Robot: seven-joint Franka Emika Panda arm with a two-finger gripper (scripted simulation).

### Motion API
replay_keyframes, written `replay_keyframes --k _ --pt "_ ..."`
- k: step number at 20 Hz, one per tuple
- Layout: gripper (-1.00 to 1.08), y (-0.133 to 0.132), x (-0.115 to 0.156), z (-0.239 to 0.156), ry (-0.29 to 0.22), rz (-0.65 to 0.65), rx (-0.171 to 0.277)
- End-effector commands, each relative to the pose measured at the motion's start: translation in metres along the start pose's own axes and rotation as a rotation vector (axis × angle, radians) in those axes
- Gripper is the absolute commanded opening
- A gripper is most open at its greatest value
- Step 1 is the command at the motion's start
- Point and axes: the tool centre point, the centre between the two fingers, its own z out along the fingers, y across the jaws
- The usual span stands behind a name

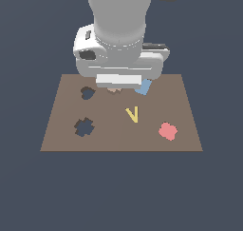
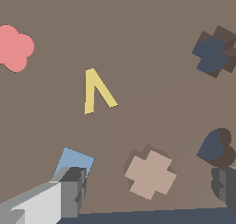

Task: Insert a designated object into the corresponding slot on a board.

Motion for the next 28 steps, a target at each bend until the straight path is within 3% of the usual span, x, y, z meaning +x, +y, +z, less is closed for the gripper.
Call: replay_keyframes --k 1,15,28 --pt "1.0 0.004 -0.004 0.007 0.008 0.047 0.003" --pt "1.0 0.021 -0.037 0.061 0.068 0.387 0.025" --pt "1.0 0.022 -0.042 0.075 0.078 0.447 0.029"
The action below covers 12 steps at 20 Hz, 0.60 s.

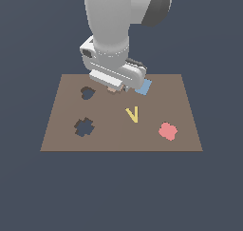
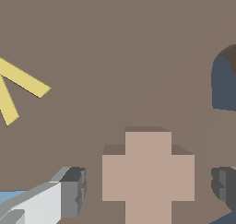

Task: Insert a designated object into the corresponding slot on a board.

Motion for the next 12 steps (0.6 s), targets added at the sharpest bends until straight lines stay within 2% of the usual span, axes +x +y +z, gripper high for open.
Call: replay_keyframes --k 1,8,9,12 --pt "1.0 0.0 0.0 0.004 0.0 0.001 0.0" --pt "1.0 0.0 -0.001 0.019 0.001 0.004 0.001" --pt "-1.0 0.0 -0.001 0.019 0.001 0.004 0.001" --pt "-1.0 0.0 -0.001 0.019 0.001 0.004 0.001"
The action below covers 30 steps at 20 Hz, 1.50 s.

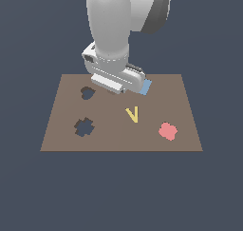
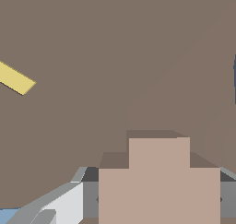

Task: Insert a designated object into the corresponding slot on a board.

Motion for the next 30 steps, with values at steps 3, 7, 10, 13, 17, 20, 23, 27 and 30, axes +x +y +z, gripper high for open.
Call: replay_keyframes --k 3,7,10,13,17,20,23,27,30 --pt "-1.0 0.001 0.0 0.001 0.0 0.001 -0.001" --pt "-1.0 0.0 0.0 0.0 0.0 0.0 0.0" --pt "-1.0 0.0 0.0 0.0 0.0 0.003 0.0" --pt "-1.0 -0.002 0.002 0.0 0.0 0.018 0.0" --pt "-1.0 -0.005 0.006 -0.001 0.0 0.058 0.0" --pt "-1.0 -0.009 0.01 -0.001 0.0 0.103 0.001" --pt "-1.0 -0.014 0.016 -0.001 0.0 0.162 0.001" --pt "-1.0 -0.02 0.028 -0.002 0.0 0.263 0.001" --pt "-1.0 -0.026 0.039 -0.003 0.0 0.355 0.001"
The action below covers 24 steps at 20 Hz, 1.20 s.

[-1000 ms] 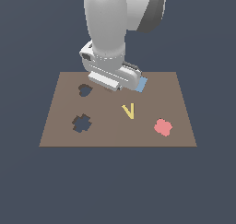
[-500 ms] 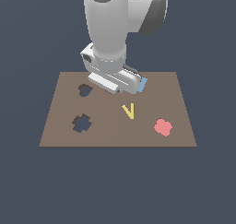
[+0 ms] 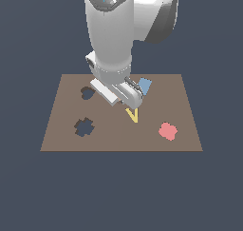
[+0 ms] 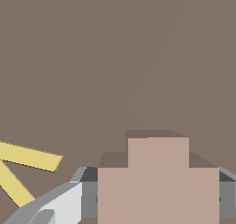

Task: Insert a designated object into the corresponding slot on a board.

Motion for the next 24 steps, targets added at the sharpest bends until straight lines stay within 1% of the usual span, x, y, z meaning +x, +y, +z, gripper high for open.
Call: replay_keyframes --k 1,8,13,19,24 --pt "-1.0 -0.007 0.008 -0.001 0.0 0.081 0.001" --pt "-1.0 -0.026 0.041 -0.003 0.0 0.365 0.001" --pt "-1.0 -0.033 0.069 -0.004 0.0 0.586 0.001" --pt "-1.0 -0.033 0.102 -0.006 0.0 0.835 0.001" --pt "-1.0 -0.028 0.124 -0.007 0.0 1.0 0.001"
